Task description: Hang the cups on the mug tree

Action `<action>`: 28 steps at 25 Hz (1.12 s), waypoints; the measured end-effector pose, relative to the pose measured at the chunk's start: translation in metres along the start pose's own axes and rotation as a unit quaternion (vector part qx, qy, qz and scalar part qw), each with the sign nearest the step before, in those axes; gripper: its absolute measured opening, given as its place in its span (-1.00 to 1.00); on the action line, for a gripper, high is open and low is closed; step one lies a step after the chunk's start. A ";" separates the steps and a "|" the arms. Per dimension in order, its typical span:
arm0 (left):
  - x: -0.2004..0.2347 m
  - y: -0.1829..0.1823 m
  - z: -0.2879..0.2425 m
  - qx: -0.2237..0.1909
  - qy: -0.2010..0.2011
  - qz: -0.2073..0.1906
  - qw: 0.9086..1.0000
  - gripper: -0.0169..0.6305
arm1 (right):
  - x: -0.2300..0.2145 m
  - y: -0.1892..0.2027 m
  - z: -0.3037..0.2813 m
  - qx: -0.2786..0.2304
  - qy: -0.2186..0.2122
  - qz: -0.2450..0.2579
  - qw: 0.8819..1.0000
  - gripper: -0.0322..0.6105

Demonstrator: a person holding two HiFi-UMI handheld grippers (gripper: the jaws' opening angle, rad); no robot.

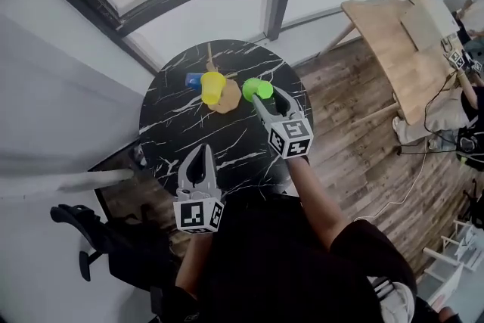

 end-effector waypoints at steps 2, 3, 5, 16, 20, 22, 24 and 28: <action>-0.001 0.003 -0.008 0.003 -0.009 0.000 1.000 -0.95 | -0.004 -0.001 -0.013 0.005 -0.010 -0.004 1.000 -0.23; -0.001 0.004 -0.011 0.004 -0.014 0.002 1.000 -0.95 | -0.006 0.000 -0.018 0.008 -0.014 -0.005 1.000 -0.23; 0.000 0.007 -0.015 0.006 -0.022 0.004 1.000 -0.95 | -0.006 0.002 -0.030 0.013 -0.022 -0.005 1.000 -0.23; 0.006 0.015 -0.025 0.012 -0.058 0.010 0.998 -0.95 | 0.000 0.017 -0.069 0.033 -0.057 -0.020 0.998 -0.23; 0.005 0.016 -0.025 0.017 -0.066 0.007 0.998 -0.95 | 0.001 0.027 -0.080 0.047 -0.065 -0.024 0.997 -0.23; 0.004 0.015 -0.026 0.020 -0.070 0.008 0.997 -0.95 | 0.002 0.031 -0.084 0.052 -0.070 -0.028 0.996 -0.23; 0.004 0.018 -0.025 0.023 -0.073 0.008 0.997 -0.95 | 0.003 0.034 -0.088 0.056 -0.075 -0.031 0.995 -0.23; 0.002 0.018 -0.027 0.030 -0.078 -0.001 0.996 -0.95 | 0.005 0.039 -0.098 0.070 -0.086 -0.035 0.993 -0.23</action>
Point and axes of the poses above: the fingertips, and each gripper's own axes: z backward along the fingers, x to its left, y out of its underside, the point moved 5 cm from there along z, backward along the fingers, and after that the axes turned 14 degrees about y, right-handed, at the moved point
